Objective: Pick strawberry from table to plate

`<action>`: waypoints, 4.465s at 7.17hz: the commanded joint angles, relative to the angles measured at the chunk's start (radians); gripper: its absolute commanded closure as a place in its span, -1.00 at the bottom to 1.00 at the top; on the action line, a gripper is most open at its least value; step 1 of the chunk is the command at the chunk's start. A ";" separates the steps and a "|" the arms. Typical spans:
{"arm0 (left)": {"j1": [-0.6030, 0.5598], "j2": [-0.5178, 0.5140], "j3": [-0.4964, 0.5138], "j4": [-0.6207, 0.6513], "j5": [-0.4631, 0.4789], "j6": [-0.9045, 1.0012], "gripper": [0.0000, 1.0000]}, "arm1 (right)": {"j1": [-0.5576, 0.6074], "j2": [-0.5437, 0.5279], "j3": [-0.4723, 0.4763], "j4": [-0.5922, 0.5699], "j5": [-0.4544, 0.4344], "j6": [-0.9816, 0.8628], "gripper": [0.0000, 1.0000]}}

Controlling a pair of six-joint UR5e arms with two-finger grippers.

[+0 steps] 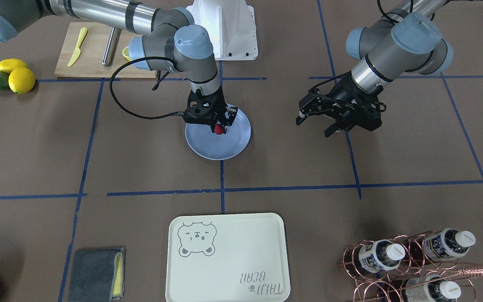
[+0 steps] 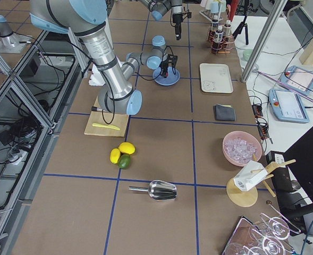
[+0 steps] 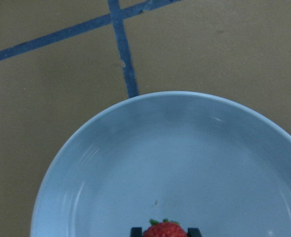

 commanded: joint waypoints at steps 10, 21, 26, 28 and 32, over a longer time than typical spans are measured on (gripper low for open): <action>-0.084 0.061 -0.019 0.002 -0.003 0.121 -1.00 | 0.128 -0.016 0.156 -0.201 0.110 -0.081 -1.00; -0.706 0.305 0.096 0.335 -0.154 1.262 -1.00 | 0.883 -0.686 0.330 -0.216 0.595 -1.280 -1.00; -0.770 0.334 0.060 0.726 -0.173 1.383 -1.00 | 1.114 -0.859 0.285 -0.216 0.672 -1.548 -1.00; -0.770 0.347 0.014 0.761 -0.163 1.393 -1.00 | 1.114 -0.855 0.282 -0.211 0.661 -1.551 -1.00; -0.767 0.342 0.056 0.633 -0.175 1.390 -1.00 | 1.112 -0.855 0.281 -0.217 0.673 -1.548 -1.00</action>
